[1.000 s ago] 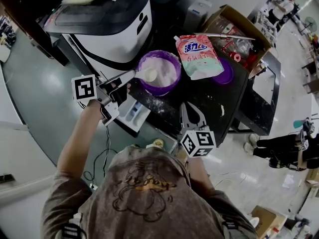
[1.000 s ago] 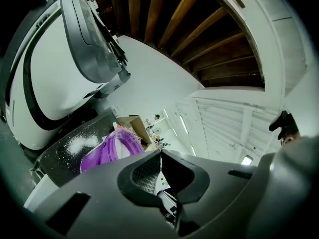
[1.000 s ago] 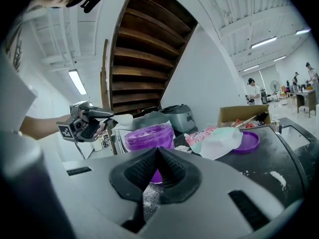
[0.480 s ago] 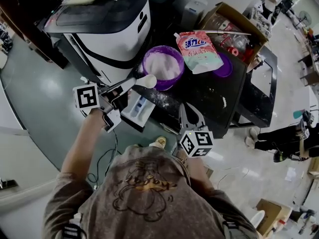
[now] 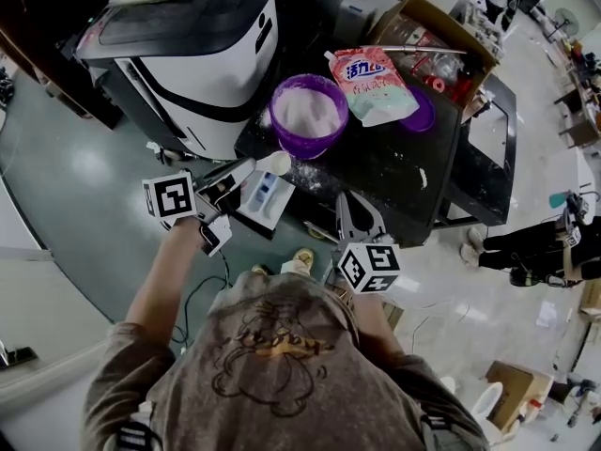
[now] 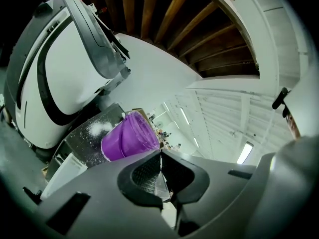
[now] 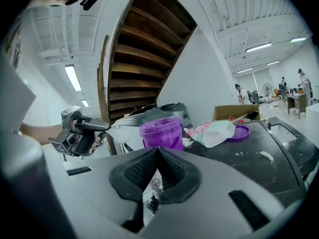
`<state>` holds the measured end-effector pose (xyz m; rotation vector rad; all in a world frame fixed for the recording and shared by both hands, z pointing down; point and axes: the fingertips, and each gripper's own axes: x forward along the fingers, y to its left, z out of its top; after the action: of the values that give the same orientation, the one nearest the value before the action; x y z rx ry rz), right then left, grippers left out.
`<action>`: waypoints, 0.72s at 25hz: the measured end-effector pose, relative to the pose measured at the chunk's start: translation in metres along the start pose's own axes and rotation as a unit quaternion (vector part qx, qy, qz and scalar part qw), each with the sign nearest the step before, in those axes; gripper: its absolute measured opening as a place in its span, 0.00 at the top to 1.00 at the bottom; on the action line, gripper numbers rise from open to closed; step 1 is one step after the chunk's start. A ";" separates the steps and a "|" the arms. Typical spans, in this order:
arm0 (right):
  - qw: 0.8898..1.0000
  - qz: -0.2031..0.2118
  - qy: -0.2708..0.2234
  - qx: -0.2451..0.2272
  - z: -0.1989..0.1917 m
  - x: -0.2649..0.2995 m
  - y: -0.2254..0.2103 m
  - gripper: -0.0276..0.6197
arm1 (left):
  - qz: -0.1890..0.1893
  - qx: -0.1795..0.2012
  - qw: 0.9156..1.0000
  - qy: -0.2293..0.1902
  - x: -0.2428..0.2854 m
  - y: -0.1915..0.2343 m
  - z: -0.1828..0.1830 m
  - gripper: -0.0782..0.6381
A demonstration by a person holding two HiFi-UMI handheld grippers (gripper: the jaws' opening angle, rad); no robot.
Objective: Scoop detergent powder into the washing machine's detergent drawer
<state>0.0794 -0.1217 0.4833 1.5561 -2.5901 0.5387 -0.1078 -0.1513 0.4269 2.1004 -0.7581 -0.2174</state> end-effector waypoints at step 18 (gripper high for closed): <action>1.000 -0.021 0.013 0.001 -0.022 -0.008 0.012 0.96 | 0.104 0.053 0.992 0.044 -0.013 0.078 -0.073 0.86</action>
<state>0.0700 -0.1021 0.4989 1.5882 -2.5337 0.5550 -0.1229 -0.1284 0.5312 2.0971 -0.9469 0.0300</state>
